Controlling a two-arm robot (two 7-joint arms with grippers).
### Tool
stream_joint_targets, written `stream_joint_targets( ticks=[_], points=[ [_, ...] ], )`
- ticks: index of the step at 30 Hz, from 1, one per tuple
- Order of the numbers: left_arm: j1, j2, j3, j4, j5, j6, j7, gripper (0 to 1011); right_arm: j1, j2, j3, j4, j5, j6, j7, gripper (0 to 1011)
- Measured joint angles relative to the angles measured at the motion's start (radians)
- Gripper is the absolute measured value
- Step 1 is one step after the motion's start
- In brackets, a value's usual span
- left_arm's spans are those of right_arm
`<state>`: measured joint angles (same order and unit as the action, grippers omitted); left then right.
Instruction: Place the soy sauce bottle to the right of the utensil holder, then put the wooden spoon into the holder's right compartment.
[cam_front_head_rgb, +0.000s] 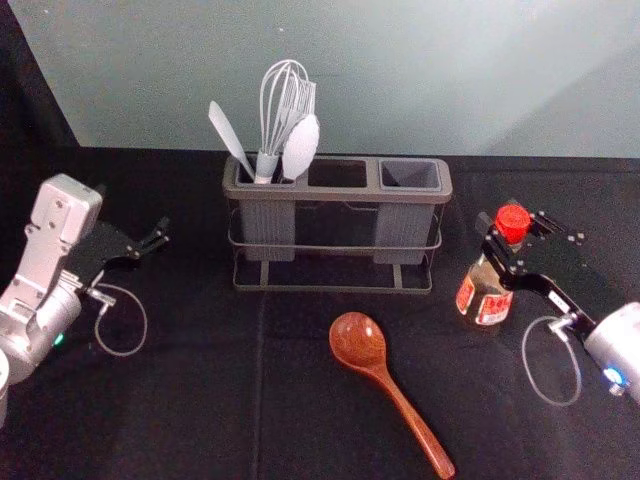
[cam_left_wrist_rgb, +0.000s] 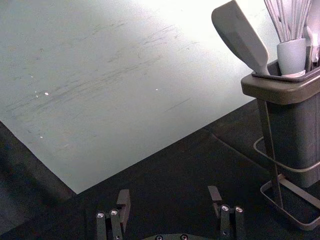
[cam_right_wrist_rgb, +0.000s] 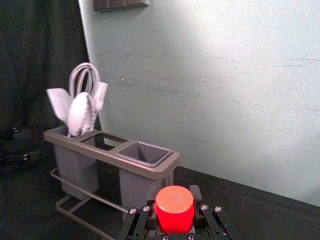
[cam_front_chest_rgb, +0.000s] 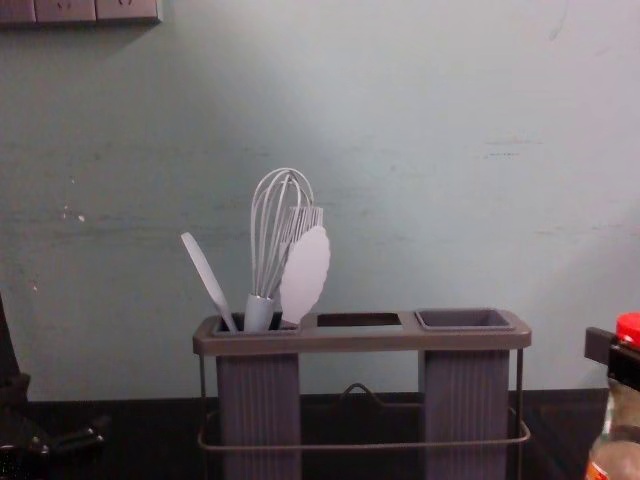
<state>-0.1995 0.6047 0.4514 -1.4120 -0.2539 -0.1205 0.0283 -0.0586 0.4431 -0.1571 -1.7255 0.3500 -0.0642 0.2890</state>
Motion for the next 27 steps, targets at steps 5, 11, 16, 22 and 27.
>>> stream_joint_targets(
  ticks=[5,11,16,22,27],
  points=[
    [0.000,0.000,0.000,0.000,0.000,0.000,0.000,1011,0.043,-0.029,-0.001,0.051,-0.002,0.010,0.005,390],
    [0.000,0.000,0.000,0.000,0.000,0.000,0.000,1010,0.099,-0.058,-0.004,0.122,-0.006,0.011,0.015,390],
    [0.000,0.000,0.000,0.000,0.000,0.000,0.000,1011,0.143,-0.074,-0.012,0.179,-0.011,0.005,0.029,390],
    [0.000,0.000,0.000,0.000,0.000,0.000,0.000,1011,0.195,-0.088,-0.017,0.242,-0.011,-0.016,0.052,390],
    [0.000,0.000,0.000,0.000,0.000,0.000,0.000,1011,0.225,-0.095,-0.024,0.274,-0.011,-0.022,0.063,390]
  ],
)
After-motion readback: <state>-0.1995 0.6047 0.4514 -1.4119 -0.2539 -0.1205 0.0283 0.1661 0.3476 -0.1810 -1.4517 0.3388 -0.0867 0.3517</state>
